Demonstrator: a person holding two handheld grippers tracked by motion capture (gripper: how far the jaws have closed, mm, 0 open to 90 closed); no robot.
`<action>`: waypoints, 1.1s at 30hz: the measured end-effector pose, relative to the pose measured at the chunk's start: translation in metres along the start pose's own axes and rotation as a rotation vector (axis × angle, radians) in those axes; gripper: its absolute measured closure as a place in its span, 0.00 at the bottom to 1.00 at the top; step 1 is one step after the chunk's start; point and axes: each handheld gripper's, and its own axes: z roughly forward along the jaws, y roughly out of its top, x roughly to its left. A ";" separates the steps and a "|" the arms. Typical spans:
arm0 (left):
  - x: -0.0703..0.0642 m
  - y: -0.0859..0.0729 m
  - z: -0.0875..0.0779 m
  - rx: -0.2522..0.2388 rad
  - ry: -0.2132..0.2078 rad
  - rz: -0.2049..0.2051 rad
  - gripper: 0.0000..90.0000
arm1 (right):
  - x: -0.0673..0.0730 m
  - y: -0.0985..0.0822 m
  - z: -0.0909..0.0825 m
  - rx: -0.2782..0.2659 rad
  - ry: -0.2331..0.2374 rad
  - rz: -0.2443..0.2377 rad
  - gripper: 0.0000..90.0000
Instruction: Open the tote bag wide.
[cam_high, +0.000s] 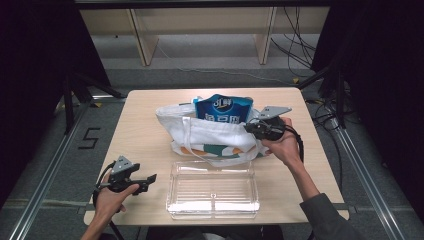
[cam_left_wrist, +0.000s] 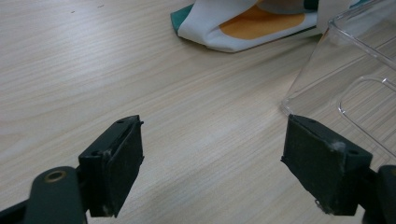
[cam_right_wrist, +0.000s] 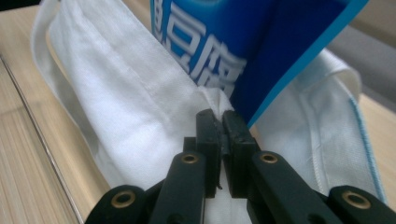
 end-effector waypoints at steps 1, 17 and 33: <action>0.001 0.001 0.000 0.001 -0.006 0.004 0.22 | 0.000 -0.003 0.002 0.012 0.015 0.005 0.97; -0.019 0.079 0.016 -0.089 -0.177 0.045 0.36 | 0.001 -0.036 0.035 0.103 0.068 0.054 0.97; -0.055 0.145 0.061 -0.048 -0.143 0.116 0.53 | 0.004 -0.035 0.033 0.094 0.078 0.050 0.97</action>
